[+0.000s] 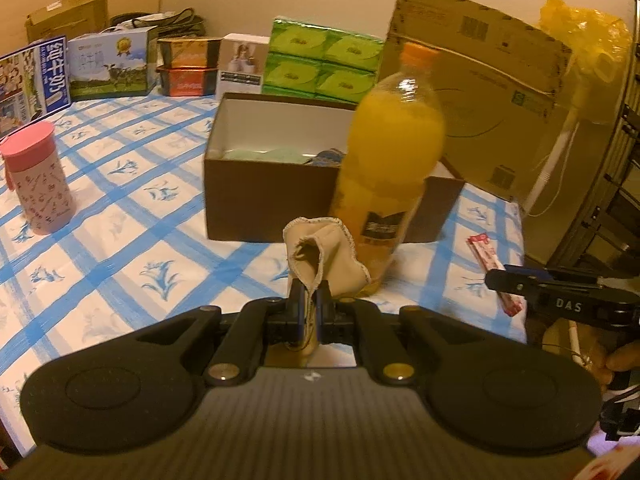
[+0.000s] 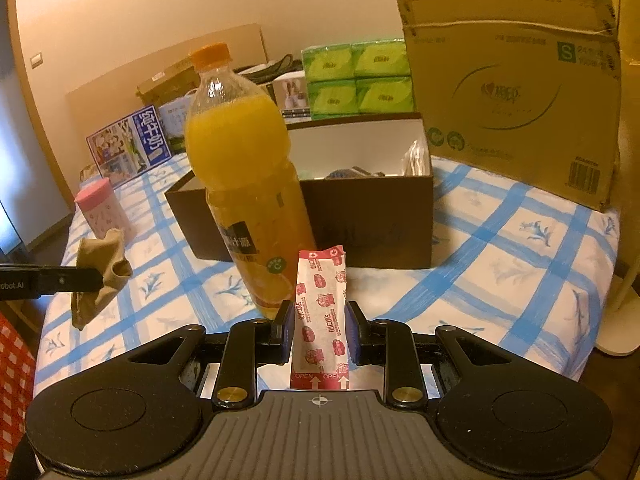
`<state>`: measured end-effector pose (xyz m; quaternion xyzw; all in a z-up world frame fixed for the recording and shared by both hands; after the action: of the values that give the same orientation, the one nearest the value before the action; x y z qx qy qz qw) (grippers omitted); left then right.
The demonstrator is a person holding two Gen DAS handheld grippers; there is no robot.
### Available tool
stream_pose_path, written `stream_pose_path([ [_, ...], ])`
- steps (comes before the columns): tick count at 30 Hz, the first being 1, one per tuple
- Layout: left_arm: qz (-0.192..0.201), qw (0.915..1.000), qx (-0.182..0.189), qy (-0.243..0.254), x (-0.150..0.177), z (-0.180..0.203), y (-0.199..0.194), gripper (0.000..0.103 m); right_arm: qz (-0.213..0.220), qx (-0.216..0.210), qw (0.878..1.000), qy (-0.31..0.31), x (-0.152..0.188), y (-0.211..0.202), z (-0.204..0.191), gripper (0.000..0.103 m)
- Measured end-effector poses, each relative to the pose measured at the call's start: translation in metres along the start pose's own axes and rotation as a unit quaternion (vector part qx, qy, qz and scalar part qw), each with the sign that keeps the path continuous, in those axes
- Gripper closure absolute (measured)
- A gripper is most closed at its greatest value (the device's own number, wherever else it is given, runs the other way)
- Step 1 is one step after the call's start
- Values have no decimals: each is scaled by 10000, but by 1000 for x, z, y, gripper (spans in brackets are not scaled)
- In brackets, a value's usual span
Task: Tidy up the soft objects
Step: 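Carry the beige sock and pink wrapper over the brown box with both tools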
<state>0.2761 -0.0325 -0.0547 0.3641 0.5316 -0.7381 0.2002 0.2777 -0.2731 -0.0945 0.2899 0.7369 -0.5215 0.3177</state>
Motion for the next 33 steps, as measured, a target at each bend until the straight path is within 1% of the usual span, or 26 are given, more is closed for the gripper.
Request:
stream_pose_path([
  [9, 49, 9991, 328, 259, -12, 53, 1, 98, 121, 12, 9999, 57, -6, -19, 13, 76],
  [15, 164, 9974, 568, 407, -32, 105, 9, 98, 157, -59, 9998, 130, -19, -26, 31, 76],
  [18, 228, 9971, 575, 436, -46, 129, 15, 98, 158, -163, 9997, 113, -32, -28, 43, 76],
  [23, 262, 9987, 345, 281, -71, 161, 34, 98, 105, -285, 9995, -38, -57, -26, 65, 76],
  [27, 293, 9994, 94, 136, -90, 181, 53, 98, 63, -396, 9991, -157, -83, -20, 87, 76],
  [30, 227, 9995, -213, 8, -103, 192, 72, 98, 55, -490, 9985, -235, -101, -11, 103, 76],
  [33, 247, 9978, -605, -95, -116, 199, 92, 98, 43, -640, 9974, -319, -118, 4, 116, 76],
])
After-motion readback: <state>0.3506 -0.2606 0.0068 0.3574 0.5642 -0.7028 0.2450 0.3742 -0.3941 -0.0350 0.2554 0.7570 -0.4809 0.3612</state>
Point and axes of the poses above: each gripper's, at about its wrist camera, not at the fingertips, and y roughly the way its jaws point, z to its right, x to its underside, the point moved 8 cm from there along y, roughly the way its jaws point
